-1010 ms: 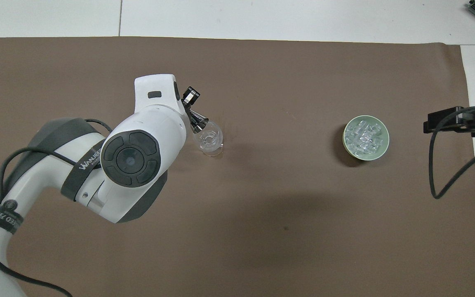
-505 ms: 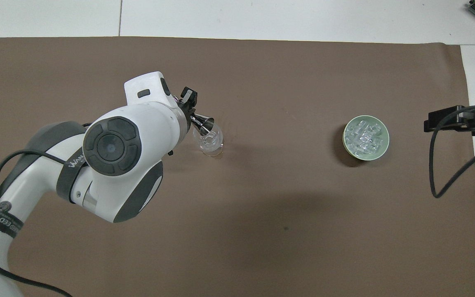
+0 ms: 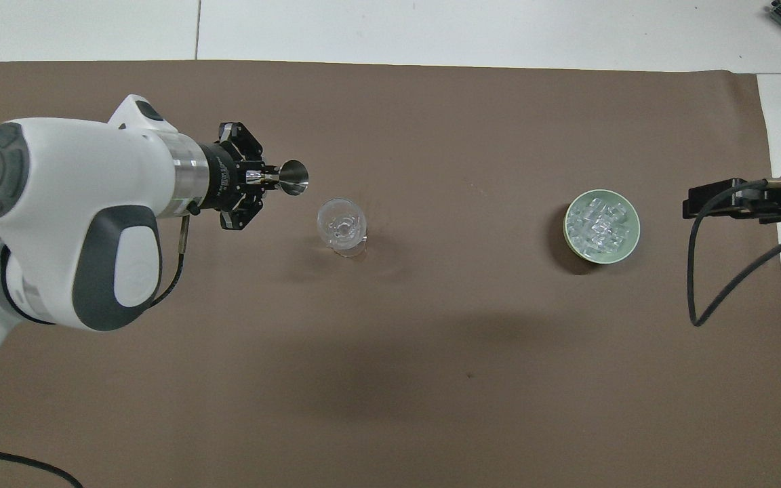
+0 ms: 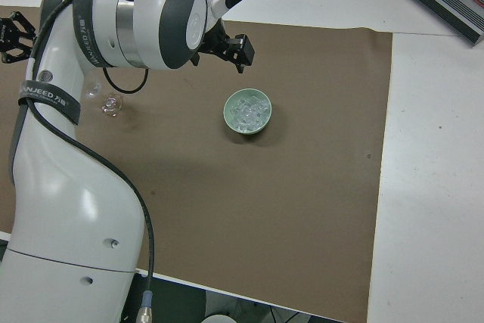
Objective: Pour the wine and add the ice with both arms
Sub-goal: 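Carry the silver cup back while the right gripper reaches the ice cup, then set down the silver cup while the right gripper grasps the ice cup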
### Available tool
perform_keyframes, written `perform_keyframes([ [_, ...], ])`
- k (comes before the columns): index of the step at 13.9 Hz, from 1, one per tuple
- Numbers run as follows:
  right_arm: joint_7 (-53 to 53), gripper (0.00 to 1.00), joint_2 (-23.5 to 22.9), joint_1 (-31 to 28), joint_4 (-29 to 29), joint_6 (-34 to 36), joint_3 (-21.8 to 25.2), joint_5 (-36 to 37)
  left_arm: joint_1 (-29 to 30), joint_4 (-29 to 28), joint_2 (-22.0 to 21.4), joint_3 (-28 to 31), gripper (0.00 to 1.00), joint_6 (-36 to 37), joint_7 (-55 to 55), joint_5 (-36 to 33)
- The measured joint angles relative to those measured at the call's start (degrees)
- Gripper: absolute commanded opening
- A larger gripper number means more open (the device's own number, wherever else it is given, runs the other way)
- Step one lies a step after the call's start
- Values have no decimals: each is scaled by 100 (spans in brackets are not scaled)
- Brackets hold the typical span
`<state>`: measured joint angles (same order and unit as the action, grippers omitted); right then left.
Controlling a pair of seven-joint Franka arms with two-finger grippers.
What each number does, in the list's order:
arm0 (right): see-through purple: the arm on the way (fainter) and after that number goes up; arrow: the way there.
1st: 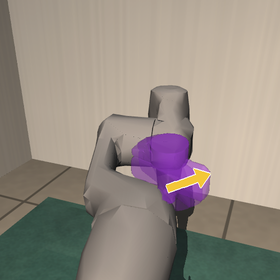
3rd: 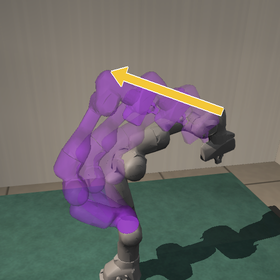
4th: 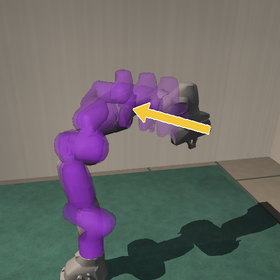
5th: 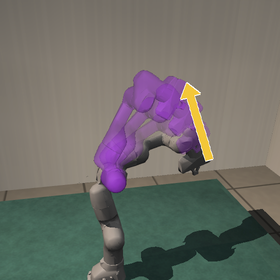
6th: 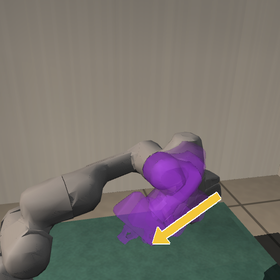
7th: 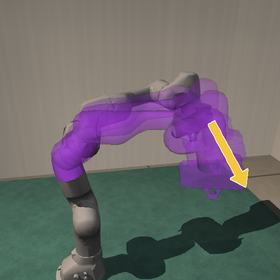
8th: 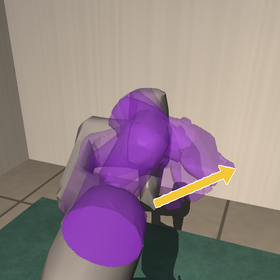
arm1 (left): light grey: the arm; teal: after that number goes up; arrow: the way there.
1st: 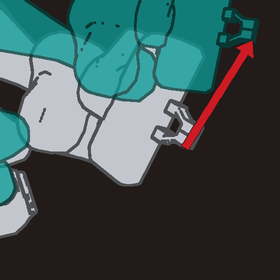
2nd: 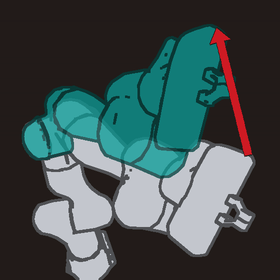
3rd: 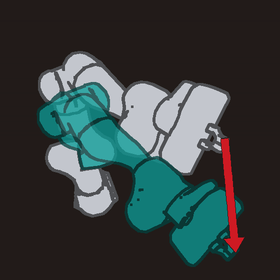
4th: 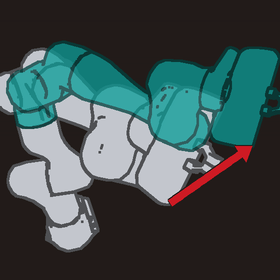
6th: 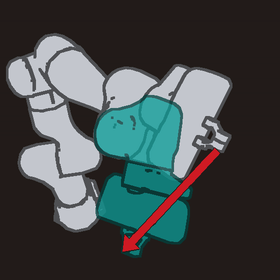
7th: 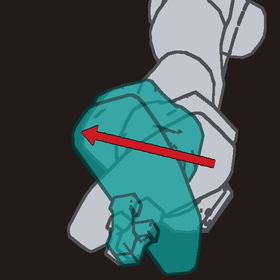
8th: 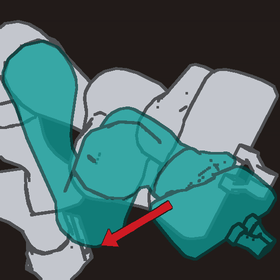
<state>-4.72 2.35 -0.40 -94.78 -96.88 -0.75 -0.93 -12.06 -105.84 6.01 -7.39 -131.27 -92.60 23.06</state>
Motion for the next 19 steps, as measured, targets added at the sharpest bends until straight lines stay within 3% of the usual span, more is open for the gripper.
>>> perform_keyframes([
  [5, 0, 100, -42, 0, -937, -1284, 0, 11, 851, -60, 31, 5, 0, 667, 172, 1402],
  [10, 1, 98, -326, 0, -1531, -2169, 0, 67, 1770, -445, 156, 8, 0, 1422, 1447, 2440],
  [14, 1, 88, -561, 0, -1953, -2955, 1, 73, 2657, -699, 434, 9, 0, 2041, 2622, 2956],
  [15, 1, 81, -595, 3, -1994, -3018, 0, 73, 2820, -701, 532, 9, 0, 2107, 2828, 3037],
  [19, 1, 77, -855, 34, -2117, -3569, -18, 73, 3363, -703, 976, 5, 0, 2342, 3484, 3505],
])
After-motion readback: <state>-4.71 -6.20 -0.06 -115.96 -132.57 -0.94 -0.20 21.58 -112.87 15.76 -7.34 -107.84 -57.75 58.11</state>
